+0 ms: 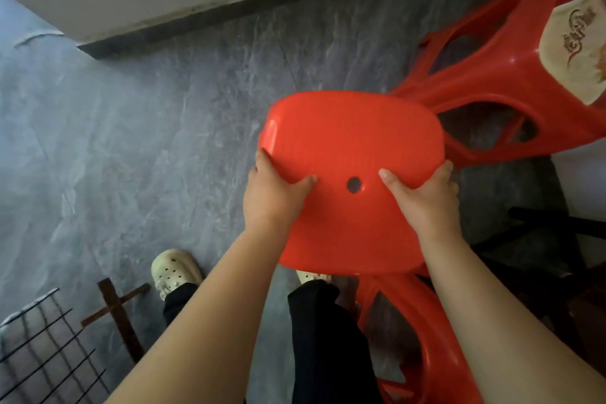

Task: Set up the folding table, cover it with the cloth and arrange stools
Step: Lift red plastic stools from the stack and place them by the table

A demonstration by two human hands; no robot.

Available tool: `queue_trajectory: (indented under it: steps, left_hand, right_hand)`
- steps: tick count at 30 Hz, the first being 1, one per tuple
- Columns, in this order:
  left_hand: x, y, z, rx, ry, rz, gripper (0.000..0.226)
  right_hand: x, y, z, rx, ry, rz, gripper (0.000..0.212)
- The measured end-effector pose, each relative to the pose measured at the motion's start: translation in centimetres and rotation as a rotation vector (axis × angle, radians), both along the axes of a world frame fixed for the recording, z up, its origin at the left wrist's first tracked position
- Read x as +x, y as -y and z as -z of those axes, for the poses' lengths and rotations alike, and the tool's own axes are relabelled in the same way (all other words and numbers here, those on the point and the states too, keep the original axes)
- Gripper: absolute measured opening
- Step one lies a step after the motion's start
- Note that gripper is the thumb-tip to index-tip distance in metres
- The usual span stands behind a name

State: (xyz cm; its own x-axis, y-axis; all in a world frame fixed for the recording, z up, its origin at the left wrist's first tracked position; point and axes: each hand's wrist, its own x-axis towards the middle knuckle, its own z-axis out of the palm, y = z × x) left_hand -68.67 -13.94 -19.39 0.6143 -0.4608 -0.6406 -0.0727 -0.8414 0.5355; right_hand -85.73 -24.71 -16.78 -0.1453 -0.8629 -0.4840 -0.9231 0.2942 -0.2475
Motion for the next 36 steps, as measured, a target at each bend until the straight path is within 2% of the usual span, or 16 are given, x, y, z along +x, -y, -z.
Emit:
queue_trajectory:
  steps: [5,9,13,17,22,27,32,36]
  left_hand:
    - [10.9,-8.0,-1.7,-0.067,0.06,-0.096,0.091]
    - [20.7,-17.5,-3.5,-0.088,0.11,-0.272,0.094]
    - [29.1,-27.6,-4.6,-0.098,0.175,-0.504,0.093]
    - [34.9,-37.6,-4.8,-0.099,0.228,-0.781,0.112]
    - [36.4,-47.8,-3.6,-0.108,0.239,-1.133,0.108]
    - [35.9,-53.9,-0.4,-0.108,0.194,-1.364,0.113]
    - [38.2,-56.0,1.4,0.025,0.202,-1.354,0.119]
    - [39.3,-56.2,2.3,0.15,0.153,-1.365,0.124]
  right_hand:
    - [12.4,-6.3,-2.2,-0.049,0.078,-0.13,0.114]
    - [24.5,-12.9,-3.7,-0.058,0.172,-0.293,0.111]
    - [36.7,-19.8,-4.0,-0.024,0.248,-0.535,0.108]
    - [48.2,-27.8,-3.5,-0.05,0.344,-0.831,0.104]
    - [59.8,-37.5,-1.3,0.016,0.409,-1.234,0.095]
    - [66.8,-46.0,1.5,0.06,0.365,-1.609,0.106]
    - [70.6,-50.3,3.3,0.006,0.347,-1.766,0.102]
    - [70.9,-52.3,4.5,-0.033,0.163,-1.889,0.096]
